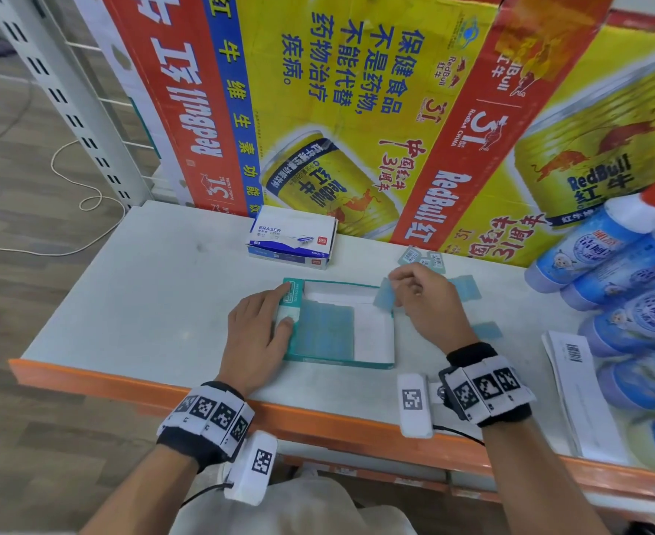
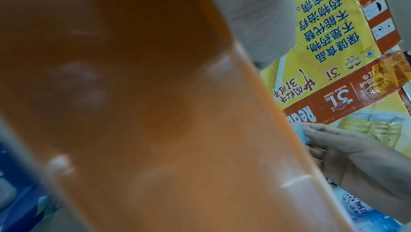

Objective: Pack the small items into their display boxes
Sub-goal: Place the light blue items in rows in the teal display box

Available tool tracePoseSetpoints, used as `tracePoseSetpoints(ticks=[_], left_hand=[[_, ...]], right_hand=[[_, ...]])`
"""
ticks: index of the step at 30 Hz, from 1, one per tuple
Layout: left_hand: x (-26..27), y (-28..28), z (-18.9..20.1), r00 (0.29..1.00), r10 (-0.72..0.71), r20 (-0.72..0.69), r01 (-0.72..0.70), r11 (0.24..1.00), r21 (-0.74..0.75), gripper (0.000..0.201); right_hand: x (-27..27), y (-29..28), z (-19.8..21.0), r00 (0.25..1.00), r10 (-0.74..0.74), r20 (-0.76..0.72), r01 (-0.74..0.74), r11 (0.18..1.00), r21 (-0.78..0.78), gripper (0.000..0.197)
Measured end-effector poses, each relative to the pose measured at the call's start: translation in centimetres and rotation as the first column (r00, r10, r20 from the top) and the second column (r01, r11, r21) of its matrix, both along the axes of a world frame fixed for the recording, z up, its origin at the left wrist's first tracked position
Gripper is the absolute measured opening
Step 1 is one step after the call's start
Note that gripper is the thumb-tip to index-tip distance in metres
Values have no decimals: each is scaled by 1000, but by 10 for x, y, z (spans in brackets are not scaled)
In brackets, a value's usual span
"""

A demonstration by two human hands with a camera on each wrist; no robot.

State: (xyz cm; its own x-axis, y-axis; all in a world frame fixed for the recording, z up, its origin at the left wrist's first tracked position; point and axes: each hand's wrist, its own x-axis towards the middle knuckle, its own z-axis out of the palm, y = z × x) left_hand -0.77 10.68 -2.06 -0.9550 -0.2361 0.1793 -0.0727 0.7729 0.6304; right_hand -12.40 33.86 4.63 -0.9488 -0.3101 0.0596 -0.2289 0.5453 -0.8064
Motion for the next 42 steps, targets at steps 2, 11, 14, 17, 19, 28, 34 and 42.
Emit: tracePoseSetpoints(ticks=[2,11,14,17,19,28,34,42], left_hand=[[0,0,0,1000,1,-6,-1,1000,11,58],[1,1,2,1000,2,-11,-1,1000,19,59],[1,1,1,1000,3,-20,-3,1000,14,59],[0,1,0,1000,3,-30,-3,1000,16,58],[0,1,0,999,5,-34,-4,1000,23,58],[2,-2,-1,996,80,-43,-66,964,259,56],[1,-2,1,996,72,-45,-60,970,235,58],[2,-1,5,999,6,-40,1,985,170,57]], right_hand=[[2,-11,0,998,53,14,-53,998,25,14],[11,-23,-2,973,209,101,-231,922,310,15],[16,-20,0,959,229,165,-273,902,334,15],[22,-21,1,947,256,193,-312,877,365,15],[26,-23,0,943,279,183,-331,854,401,16],[36,-17,-1,920,346,182,-391,786,479,10],[42,-11,-4,905,361,223,-424,783,454,11],[42,-11,-12,918,348,188,-395,831,391,9]])
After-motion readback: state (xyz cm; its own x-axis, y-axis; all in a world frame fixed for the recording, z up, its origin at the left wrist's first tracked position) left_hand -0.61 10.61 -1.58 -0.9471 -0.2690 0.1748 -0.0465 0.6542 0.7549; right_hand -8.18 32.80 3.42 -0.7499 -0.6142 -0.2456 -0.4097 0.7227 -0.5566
